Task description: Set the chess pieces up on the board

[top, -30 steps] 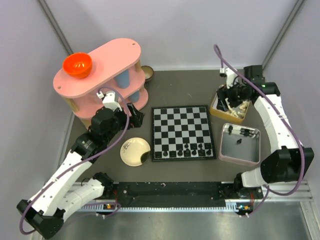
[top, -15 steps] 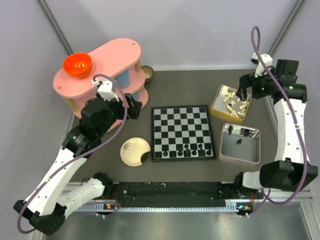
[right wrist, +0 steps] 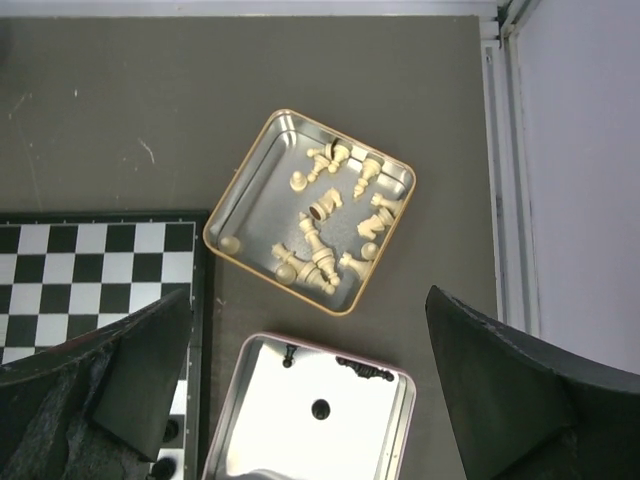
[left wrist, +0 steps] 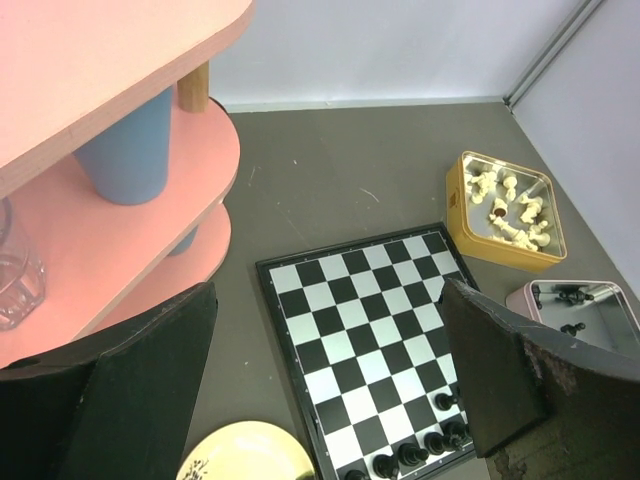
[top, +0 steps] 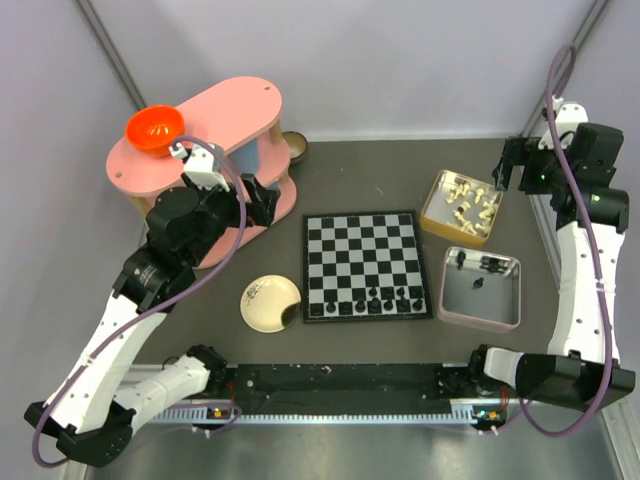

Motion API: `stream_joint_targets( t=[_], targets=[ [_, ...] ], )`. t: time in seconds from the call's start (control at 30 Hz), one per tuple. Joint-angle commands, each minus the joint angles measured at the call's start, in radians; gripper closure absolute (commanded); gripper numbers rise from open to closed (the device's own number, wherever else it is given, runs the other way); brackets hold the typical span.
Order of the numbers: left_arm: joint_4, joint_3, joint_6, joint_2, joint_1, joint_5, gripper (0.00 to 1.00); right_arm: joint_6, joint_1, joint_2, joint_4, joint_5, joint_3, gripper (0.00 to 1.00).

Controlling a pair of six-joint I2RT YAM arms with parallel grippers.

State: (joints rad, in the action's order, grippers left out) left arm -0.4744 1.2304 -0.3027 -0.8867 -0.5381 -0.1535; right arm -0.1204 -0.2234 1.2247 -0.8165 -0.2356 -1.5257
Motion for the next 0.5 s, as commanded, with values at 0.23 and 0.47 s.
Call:
stream_joint_targets(
  t=[0.23, 0.47],
  targets=[
    [0.075, 0.018, -0.027, -0.001, 0.006, 0.02, 0.01, 0.14, -0.005, -0.103, 0.119, 0.101, 0.048, 0.01],
    [0.08, -0.003, -0.036, 0.008, 0.004, 0.035, 0.02, 0.146, -0.004, -0.123, 0.126, 0.117, 0.085, 0.01]
  ],
)
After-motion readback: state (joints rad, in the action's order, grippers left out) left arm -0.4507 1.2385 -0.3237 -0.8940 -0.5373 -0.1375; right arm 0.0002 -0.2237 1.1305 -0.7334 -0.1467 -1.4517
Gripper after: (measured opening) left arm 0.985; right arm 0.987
